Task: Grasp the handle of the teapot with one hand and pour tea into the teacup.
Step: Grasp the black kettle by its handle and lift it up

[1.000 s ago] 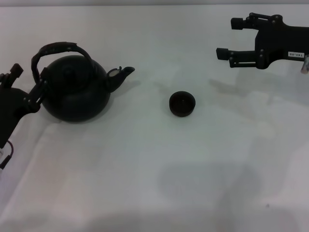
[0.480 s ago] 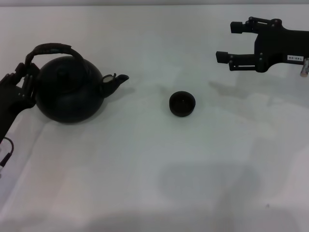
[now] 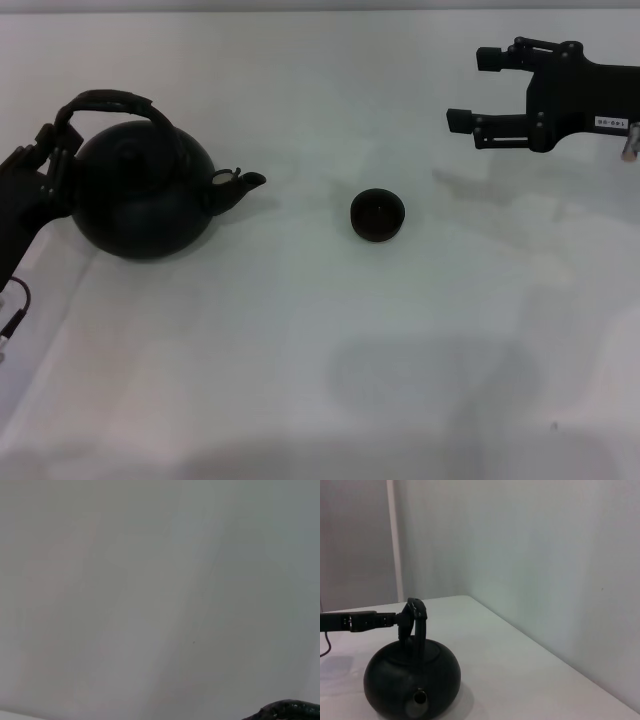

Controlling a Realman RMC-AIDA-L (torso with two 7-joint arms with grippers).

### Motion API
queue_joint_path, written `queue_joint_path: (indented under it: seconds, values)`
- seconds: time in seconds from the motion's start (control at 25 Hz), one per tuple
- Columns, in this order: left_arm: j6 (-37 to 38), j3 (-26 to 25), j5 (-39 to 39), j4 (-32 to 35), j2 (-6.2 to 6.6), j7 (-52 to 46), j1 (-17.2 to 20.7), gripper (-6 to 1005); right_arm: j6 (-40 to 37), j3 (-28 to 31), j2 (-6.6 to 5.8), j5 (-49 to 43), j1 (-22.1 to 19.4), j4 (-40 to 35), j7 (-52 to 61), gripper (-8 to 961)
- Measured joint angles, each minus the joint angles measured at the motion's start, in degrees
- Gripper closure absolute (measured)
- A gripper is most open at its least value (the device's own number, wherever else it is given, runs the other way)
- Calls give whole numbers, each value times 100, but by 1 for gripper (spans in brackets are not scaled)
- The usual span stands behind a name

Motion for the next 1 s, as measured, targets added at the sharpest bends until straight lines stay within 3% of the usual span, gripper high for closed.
queue_joint_path:
  seconds: [0.4, 0.52, 0.88, 1.0]
  values:
    - [241, 49, 77, 48, 54, -154, -240, 798, 63, 7, 4, 275, -11, 199, -391, 81]
    - [599, 53, 382, 328, 97, -487, -372, 800, 65, 13, 3, 393, -24, 269, -600, 81]
    - [1704, 67, 1740, 2335, 53, -1817, -143, 807, 55, 16, 4, 669, -27, 536, -1046, 82]
    - [2211, 333, 2135, 3222, 50, -2435, 32, 808, 36, 19, 0, 761, -35, 578, -1129, 82]
